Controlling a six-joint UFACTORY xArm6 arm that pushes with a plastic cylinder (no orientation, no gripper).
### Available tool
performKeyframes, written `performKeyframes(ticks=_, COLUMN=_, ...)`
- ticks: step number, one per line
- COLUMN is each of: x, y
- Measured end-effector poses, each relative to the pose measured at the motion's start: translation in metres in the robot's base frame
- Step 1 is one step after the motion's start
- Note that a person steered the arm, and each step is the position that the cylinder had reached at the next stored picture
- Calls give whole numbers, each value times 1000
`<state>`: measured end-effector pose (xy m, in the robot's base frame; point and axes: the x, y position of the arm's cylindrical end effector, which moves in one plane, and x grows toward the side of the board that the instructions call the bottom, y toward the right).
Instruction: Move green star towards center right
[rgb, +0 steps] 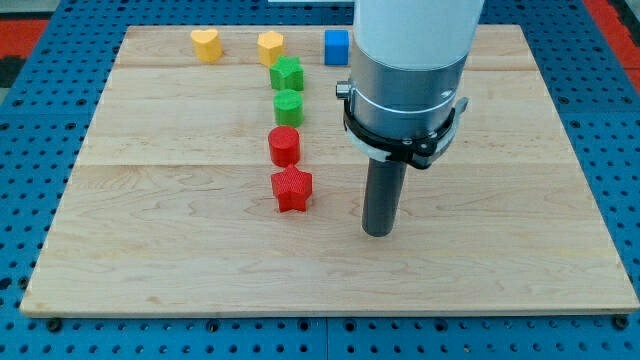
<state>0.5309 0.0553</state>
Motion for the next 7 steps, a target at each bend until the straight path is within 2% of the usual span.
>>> performKeyframes(ticks=5, x=11, y=16)
performKeyframes(ticks=6, x=11, y=10)
performKeyframes(ticks=7, x=31, y=-42)
